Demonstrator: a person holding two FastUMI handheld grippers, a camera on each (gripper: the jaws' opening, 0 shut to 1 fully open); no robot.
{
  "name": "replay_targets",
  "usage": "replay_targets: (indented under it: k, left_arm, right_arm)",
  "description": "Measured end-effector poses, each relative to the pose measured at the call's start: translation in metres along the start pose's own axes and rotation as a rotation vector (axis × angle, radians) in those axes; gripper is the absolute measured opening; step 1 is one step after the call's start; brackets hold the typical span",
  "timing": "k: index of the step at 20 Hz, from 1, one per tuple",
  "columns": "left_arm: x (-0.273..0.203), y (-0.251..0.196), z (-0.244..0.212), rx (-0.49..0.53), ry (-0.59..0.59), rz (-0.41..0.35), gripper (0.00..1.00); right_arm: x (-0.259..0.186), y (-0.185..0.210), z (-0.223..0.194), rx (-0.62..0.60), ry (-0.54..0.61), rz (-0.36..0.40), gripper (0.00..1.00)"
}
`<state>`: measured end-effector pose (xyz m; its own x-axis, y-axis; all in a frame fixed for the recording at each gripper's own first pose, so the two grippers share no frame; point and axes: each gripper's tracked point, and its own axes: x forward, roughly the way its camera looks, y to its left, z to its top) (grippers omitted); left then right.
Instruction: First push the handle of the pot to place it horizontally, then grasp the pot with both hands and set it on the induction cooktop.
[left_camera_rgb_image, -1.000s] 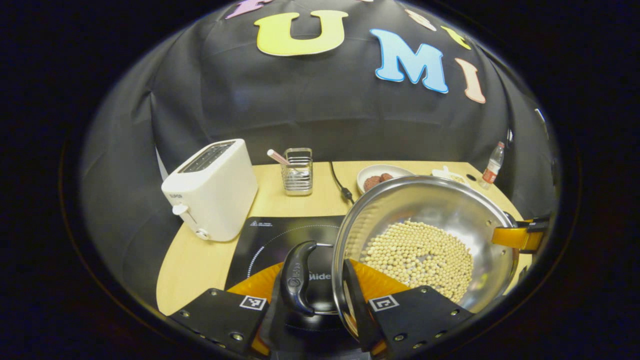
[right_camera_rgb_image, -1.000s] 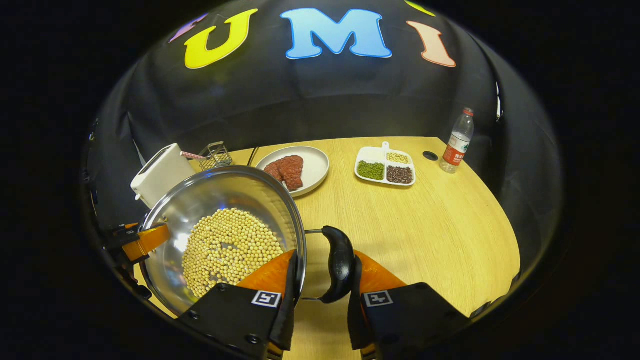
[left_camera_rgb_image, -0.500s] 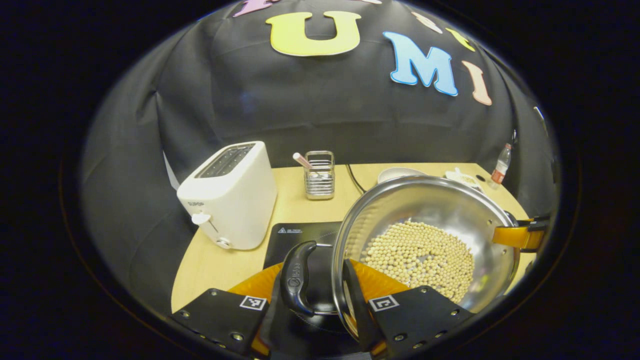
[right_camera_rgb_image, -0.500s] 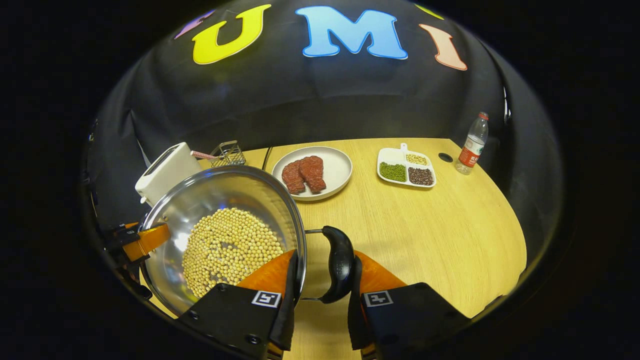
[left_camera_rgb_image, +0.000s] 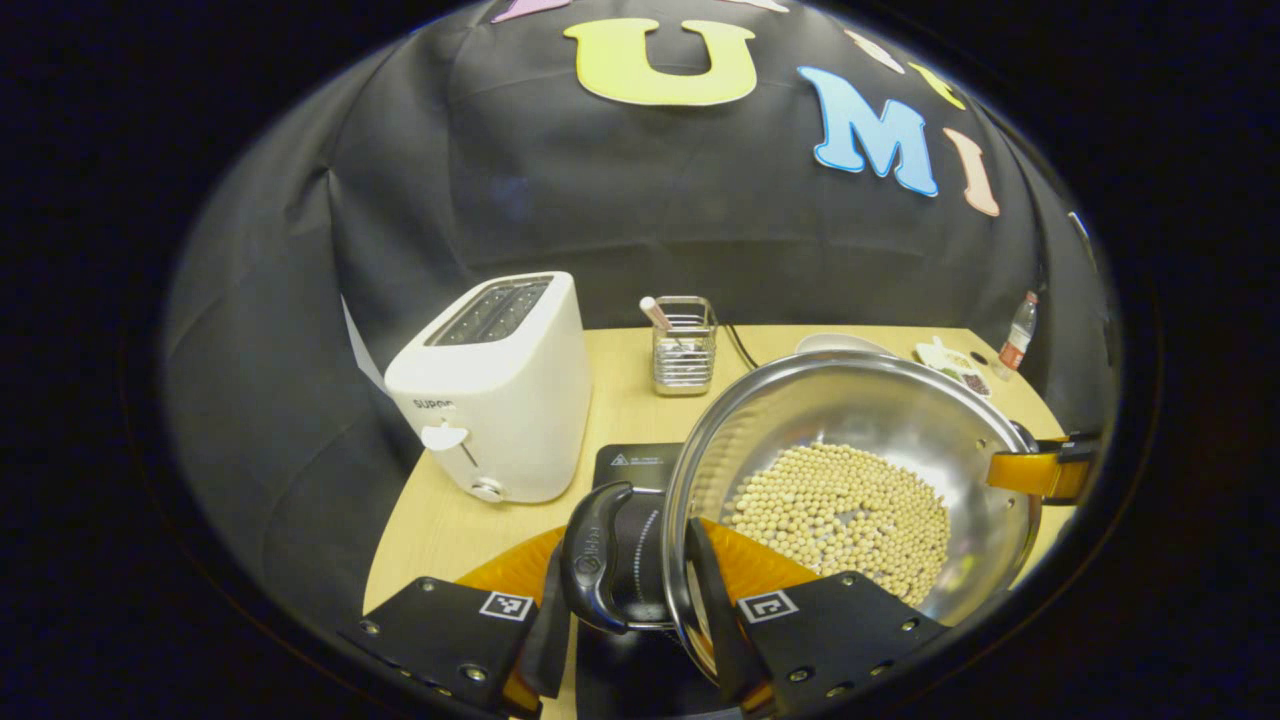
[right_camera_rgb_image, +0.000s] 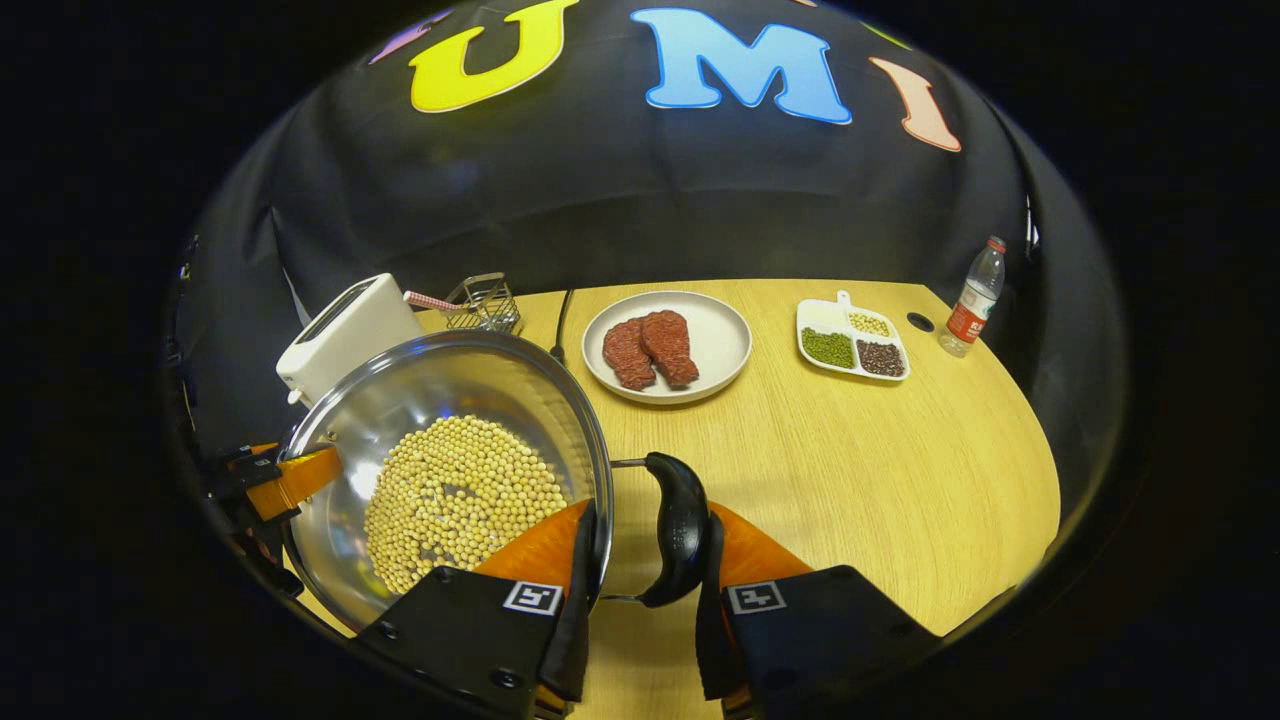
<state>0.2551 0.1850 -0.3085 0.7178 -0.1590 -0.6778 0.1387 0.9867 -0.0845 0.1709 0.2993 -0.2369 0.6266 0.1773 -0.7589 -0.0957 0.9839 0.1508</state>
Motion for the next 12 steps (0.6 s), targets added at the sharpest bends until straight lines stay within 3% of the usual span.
replay_targets:
  k: [4, 5, 7, 11, 12]
  left_arm:
    - [0.010, 0.014, -0.006, -0.007, 0.014, 0.005, 0.59]
    - [0.010, 0.017, -0.007, -0.007, 0.016, 0.005, 0.59]
    - [0.012, 0.019, -0.011, -0.006, 0.023, 0.004, 0.59]
    - [0.014, 0.022, -0.014, -0.016, 0.019, -0.003, 0.56]
    - [0.014, 0.024, -0.016, -0.013, 0.019, 0.000, 0.59]
  right_arm:
    - [0.007, 0.013, -0.002, -0.003, 0.013, 0.007, 0.46]
    - [0.008, 0.015, -0.004, -0.001, 0.019, 0.008, 0.42]
    - [0.008, 0.017, -0.007, -0.003, 0.030, 0.007, 0.47]
    - [0.011, 0.021, -0.008, -0.002, 0.028, 0.009, 0.43]
    - [0.012, 0.020, -0.006, -0.006, 0.025, 0.013, 0.49]
